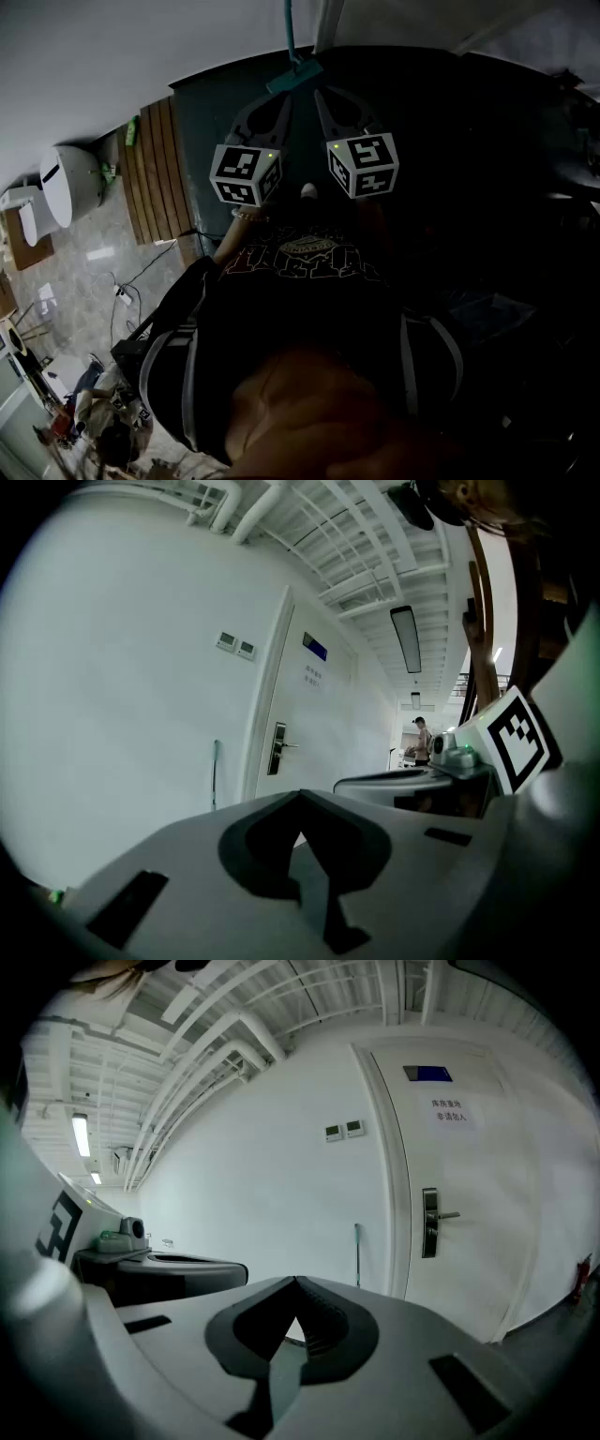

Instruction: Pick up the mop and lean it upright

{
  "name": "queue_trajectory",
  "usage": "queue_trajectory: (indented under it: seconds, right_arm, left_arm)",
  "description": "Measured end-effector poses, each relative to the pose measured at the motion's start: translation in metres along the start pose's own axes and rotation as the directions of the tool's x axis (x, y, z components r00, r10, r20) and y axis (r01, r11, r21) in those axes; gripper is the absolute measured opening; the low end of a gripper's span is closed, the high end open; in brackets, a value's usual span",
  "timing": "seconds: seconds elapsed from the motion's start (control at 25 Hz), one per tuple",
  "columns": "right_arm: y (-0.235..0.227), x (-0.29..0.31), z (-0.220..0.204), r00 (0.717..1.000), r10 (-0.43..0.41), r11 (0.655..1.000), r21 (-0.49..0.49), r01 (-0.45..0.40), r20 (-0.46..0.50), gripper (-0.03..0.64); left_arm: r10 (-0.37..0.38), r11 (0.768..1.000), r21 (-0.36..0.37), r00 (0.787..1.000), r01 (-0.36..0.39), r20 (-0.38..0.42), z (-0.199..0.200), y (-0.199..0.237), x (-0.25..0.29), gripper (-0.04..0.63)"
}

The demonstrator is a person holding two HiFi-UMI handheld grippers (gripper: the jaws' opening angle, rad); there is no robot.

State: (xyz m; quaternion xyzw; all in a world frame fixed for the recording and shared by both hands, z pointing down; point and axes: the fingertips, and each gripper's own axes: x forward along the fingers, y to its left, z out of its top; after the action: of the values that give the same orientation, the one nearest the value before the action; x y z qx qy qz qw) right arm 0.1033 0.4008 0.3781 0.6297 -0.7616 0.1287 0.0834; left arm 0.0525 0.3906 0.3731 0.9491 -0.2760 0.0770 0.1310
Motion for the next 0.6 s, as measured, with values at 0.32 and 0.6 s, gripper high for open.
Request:
queue_trajectory:
  seconds: [0.32,0.6]
  right_arm:
    - [-0.013,0.001,-0.002,1.0,0.008,1.0,0.012,-0.008,0.012,0.02]
    - [-0.028,-0.001,-0.009,1.0,0.012,1.0,0.017,-0.012,0.006,0.02]
  left_arm:
    - [0.004,1.0,-0.004,1.0,-0.004,-0.003,-0.004,-0.004,0.012,0.038]
    - [0.023,1.0,-0.013,1.0,-0.023,-0.007,-0.012,-0.011,0.022,0.038]
